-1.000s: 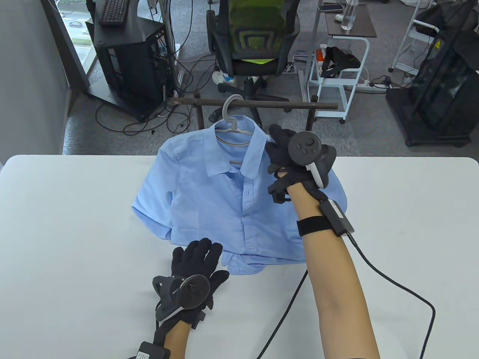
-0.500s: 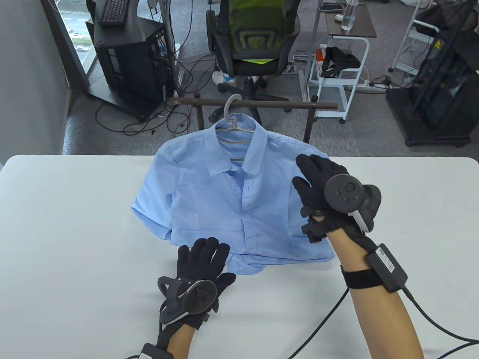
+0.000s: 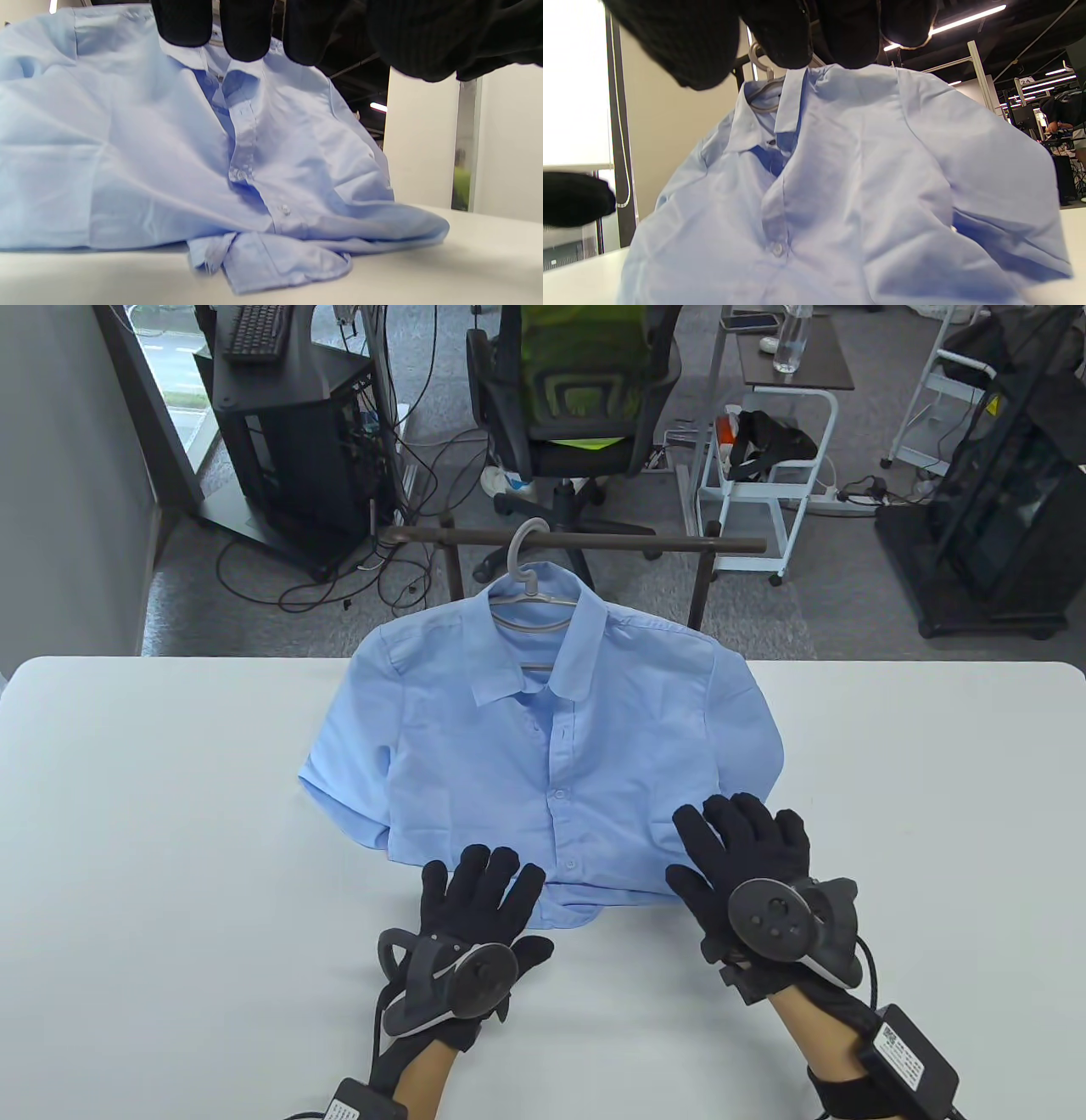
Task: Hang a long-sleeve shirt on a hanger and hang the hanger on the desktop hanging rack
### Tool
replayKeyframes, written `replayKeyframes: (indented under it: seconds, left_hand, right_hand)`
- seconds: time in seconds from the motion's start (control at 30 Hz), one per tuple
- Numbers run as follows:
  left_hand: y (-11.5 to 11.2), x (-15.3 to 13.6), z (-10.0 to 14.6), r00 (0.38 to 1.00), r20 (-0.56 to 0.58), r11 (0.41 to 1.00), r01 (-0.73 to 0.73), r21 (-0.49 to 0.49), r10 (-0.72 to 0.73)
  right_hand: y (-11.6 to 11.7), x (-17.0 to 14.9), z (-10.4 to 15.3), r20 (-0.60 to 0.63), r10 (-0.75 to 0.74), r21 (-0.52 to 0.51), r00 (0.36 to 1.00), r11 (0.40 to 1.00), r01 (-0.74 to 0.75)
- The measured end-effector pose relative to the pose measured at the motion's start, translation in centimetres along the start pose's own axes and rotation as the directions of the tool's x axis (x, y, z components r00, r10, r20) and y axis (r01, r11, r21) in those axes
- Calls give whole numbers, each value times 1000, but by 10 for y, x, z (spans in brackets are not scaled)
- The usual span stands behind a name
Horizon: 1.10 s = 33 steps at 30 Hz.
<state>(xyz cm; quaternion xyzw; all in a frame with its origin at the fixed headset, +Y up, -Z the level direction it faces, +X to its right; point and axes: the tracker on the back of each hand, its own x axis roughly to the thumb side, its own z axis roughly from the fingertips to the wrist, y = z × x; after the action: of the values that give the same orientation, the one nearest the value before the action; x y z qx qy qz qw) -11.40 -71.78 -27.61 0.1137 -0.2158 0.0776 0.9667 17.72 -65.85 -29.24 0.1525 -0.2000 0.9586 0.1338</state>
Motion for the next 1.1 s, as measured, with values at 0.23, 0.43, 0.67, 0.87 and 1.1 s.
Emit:
replayKeyframes:
  seconds: [0.23,0.43,0.67,0.87,1.1]
  left_hand:
    - [-1,7,-2,1000,29,1000,10,-4,-9]
    - [-9,18,-7,997,67,998,50,-36,-48]
    - [-19,19,-10,996,68,995,60,-84,-54]
    - [-19,15,-9,997,56,994,50,-94,-45]
    - [-20,9,-7,999,29,994,24,-109,-21]
  right_hand:
    - [30,1,19,32,19,-7,999,1000,-19]
    - [42,-2,27,38,50,54,998,997,-52]
    - [44,0,34,81,88,76,993,993,-94]
    - [50,-3,38,94,89,185,992,977,-105]
    - [51,-4,39,78,81,196,994,976,-95]
